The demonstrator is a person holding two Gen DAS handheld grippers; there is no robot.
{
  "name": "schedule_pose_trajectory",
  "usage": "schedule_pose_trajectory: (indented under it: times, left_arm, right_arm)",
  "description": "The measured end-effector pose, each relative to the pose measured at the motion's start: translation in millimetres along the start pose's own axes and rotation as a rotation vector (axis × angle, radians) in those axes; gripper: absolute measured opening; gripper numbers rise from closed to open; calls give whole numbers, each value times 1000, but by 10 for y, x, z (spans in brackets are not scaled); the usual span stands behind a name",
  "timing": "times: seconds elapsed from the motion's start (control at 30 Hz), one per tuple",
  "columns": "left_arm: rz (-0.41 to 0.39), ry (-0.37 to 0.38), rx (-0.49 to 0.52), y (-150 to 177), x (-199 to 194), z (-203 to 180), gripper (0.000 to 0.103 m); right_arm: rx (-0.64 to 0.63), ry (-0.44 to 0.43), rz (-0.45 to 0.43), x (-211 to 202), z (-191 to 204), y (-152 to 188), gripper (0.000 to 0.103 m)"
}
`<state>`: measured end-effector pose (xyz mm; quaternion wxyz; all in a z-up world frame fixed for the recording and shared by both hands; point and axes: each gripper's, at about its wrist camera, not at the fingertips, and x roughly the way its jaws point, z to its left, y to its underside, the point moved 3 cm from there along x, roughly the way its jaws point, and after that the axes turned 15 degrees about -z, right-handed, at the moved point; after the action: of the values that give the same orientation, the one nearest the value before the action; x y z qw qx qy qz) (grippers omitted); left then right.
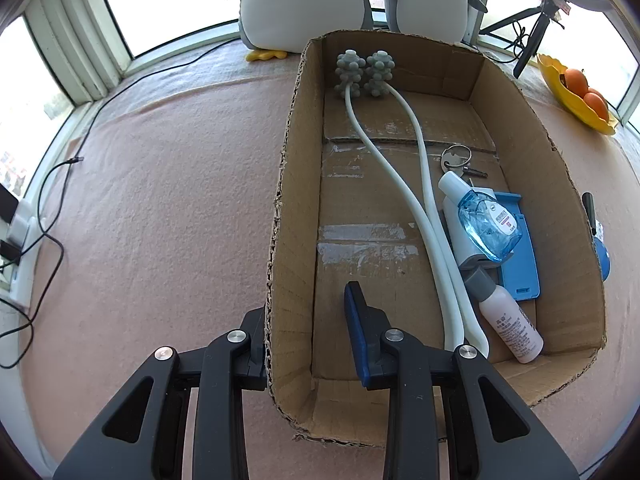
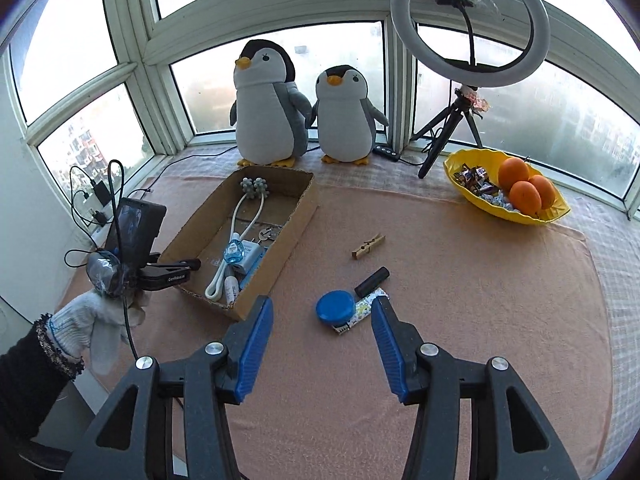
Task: Organize rigid objects
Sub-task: 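Withdraw the right gripper and move it toward the blue round lid, then close the right gripper on the blue round lid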
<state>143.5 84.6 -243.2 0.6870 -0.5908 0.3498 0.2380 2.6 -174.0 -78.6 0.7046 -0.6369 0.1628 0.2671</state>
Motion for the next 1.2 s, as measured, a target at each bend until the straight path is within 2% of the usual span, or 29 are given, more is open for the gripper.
schedule_pose_trajectory:
  times: [0.27, 0.67, 1.2]
  left_arm:
    - [-1, -1, 3, 2, 3, 4, 29]
    - [5, 9, -19, -1, 12, 44, 29]
    - [3, 36, -41, 4, 26, 95, 29]
  right_arm:
    - [-102, -43, 54, 497, 37, 312, 47]
    - [-111, -106, 214, 1360, -36, 524, 47]
    - [-179, -71, 320, 1778, -53, 627, 47]
